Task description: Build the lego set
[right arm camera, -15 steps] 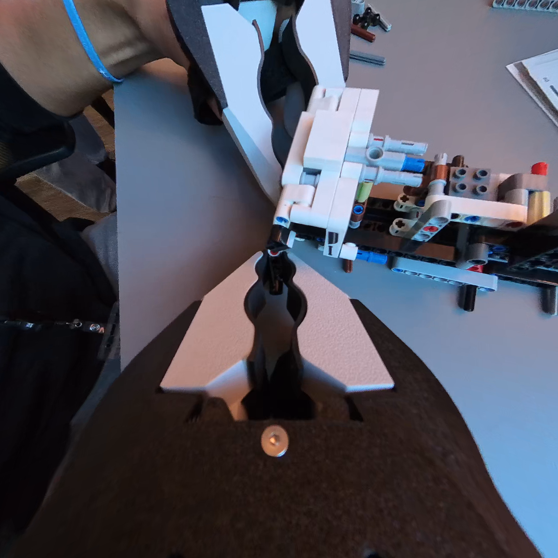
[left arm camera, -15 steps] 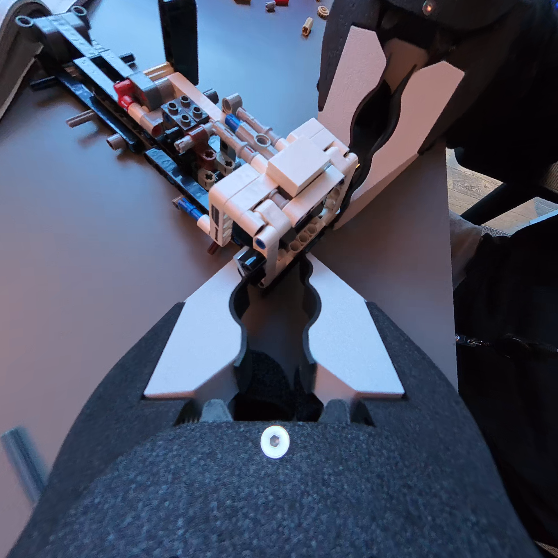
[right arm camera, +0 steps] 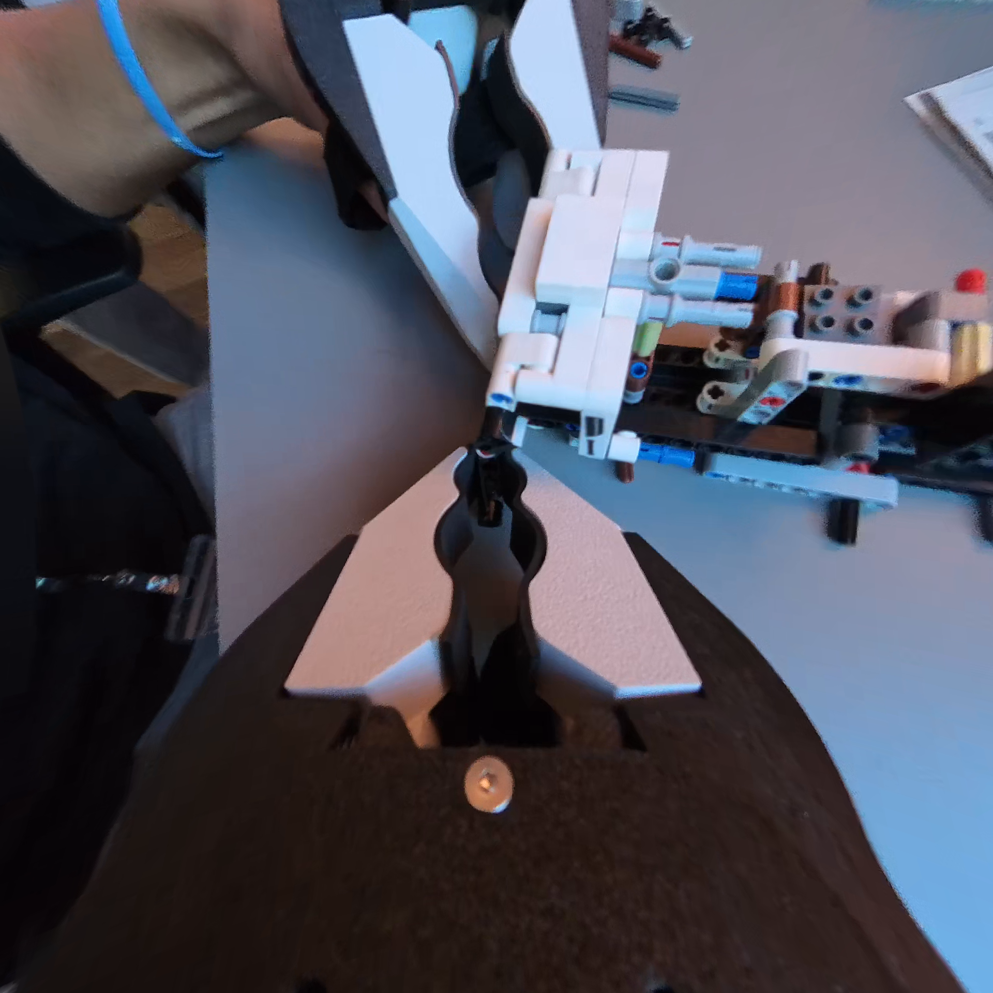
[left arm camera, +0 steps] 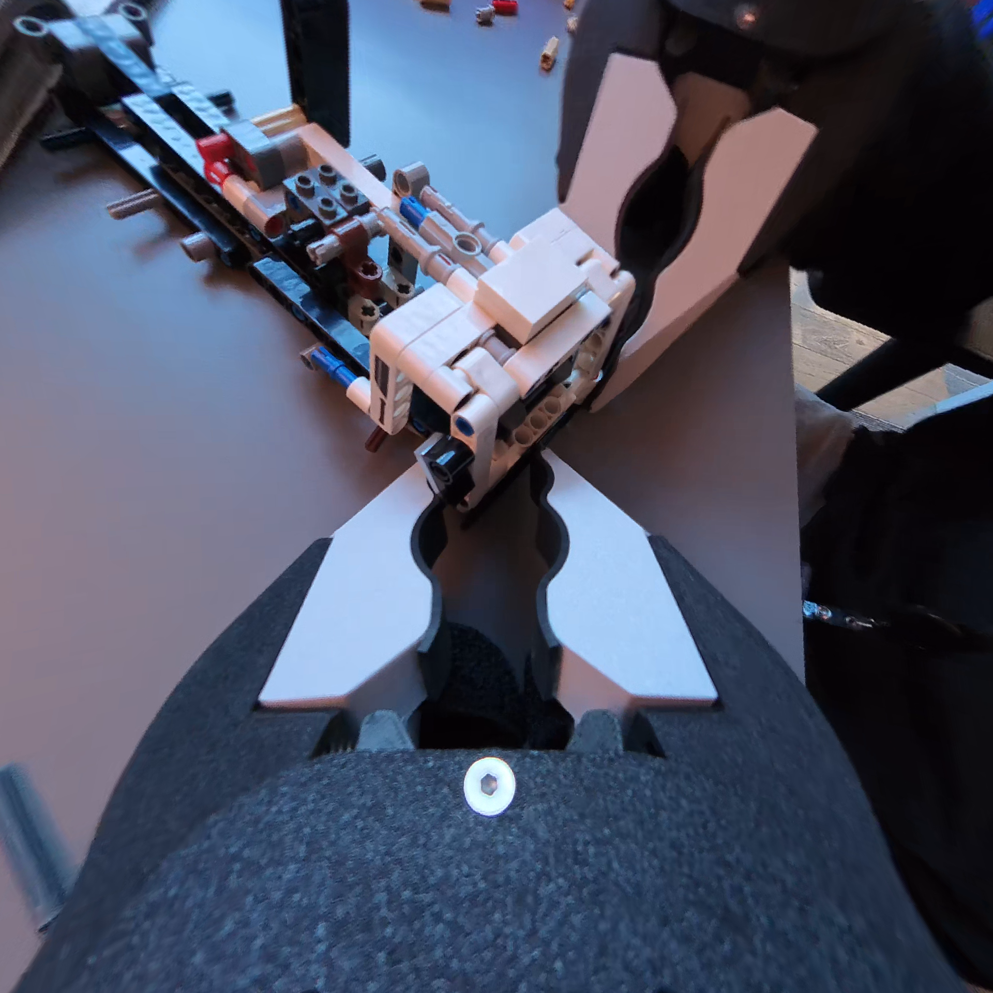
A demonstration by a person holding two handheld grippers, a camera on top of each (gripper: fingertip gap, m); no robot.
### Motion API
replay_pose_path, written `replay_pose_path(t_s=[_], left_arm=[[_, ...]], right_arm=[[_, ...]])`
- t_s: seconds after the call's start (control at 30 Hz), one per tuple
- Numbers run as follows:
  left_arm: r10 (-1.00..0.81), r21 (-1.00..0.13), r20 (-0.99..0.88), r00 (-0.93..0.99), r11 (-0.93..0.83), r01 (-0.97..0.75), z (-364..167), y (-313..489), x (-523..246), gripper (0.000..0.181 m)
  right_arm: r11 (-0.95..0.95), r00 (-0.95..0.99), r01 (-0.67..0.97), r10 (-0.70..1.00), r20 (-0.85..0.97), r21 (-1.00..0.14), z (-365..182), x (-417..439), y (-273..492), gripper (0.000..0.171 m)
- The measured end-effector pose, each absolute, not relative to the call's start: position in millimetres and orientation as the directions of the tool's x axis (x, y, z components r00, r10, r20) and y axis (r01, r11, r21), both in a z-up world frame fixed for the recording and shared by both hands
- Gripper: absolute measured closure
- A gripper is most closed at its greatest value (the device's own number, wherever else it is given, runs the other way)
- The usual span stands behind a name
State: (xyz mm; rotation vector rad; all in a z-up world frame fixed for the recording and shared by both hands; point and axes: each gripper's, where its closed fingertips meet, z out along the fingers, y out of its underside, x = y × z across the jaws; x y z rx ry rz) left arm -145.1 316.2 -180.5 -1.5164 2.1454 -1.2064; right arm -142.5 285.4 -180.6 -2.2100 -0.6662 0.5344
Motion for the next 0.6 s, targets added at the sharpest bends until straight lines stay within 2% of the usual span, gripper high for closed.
replay_pose_path(t_s=[0.1, 0.3, 0.5, 0.6], left_arm=[[-0.865, -0.737, 0.259, -0.429, 0.111, -0.667, -180.5, 315.8, -145.4, 0.153], [-0.871, -0.735, 0.257, -0.418, 0.105, -0.670, -181.6, 317.0, -143.4, 0.154], [-0.869, -0.733, 0.267, -0.417, 0.098, -0.673, -181.7, 317.1, -143.5, 0.154], [-0.872, -0.733, 0.266, -0.411, 0.094, -0.674, -181.7, 317.2, -143.0, 0.154]], right_arm=[[-0.591, 0.745, 0.289, 0.633, -0.212, -0.753, -180.5, -144.3, 284.2, 0.165], [-0.597, 0.783, 0.263, 0.591, -0.194, -0.758, -180.2, -140.1, 285.4, 0.161], [-0.530, 0.832, 0.221, 0.541, -0.126, -0.819, -166.5, -132.3, 284.4, 0.144], [-0.511, 0.862, 0.267, 0.505, -0.035, -0.817, -168.7, -132.0, 281.0, 0.147]])
